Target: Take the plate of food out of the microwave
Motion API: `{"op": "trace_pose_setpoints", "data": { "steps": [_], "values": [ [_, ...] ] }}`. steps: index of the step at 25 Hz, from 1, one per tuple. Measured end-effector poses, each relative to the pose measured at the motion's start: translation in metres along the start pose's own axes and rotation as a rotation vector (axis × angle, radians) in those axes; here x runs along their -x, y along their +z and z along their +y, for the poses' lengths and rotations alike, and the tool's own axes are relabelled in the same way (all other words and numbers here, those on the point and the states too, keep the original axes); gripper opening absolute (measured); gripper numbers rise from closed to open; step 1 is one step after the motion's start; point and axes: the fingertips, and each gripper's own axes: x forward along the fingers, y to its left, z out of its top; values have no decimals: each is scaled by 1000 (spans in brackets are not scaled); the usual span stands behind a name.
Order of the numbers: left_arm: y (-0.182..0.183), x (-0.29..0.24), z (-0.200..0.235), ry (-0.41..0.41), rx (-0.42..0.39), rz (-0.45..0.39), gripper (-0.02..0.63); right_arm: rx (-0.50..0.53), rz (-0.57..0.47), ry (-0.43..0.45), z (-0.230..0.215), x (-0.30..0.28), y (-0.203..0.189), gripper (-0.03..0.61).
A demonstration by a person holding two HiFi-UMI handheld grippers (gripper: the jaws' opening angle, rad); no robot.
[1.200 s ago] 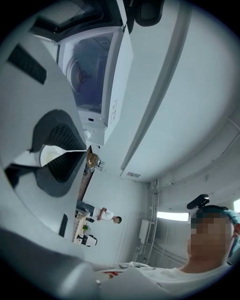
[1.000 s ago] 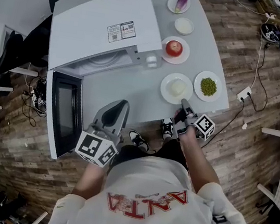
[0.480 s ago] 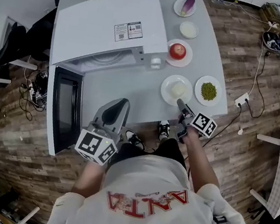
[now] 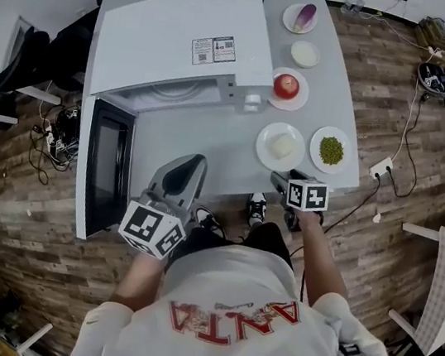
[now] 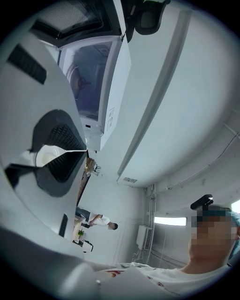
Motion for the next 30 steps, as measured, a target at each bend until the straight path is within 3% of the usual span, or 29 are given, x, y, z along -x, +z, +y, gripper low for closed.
{"op": "trace_pose_setpoints", "data": {
  "steps": [3,5,10,23,30],
  "values": [
    [3,3,6,15,-3,-16,17,75,48,-44,-2,-1,-6,253],
    [6,6,9,27,-8,-22,17,86,59,-55,-3,2,-6,216],
    [18,13,14,58,-22,-49,17,97,-36,-26,11,22,19,2],
    [60,39,24,127,-35,-135,17,323,-505,193,138,142,170,2],
    [88,56,24,155,-64,-189,17,429,-733,299,204,221,218,2]
  ]
}}
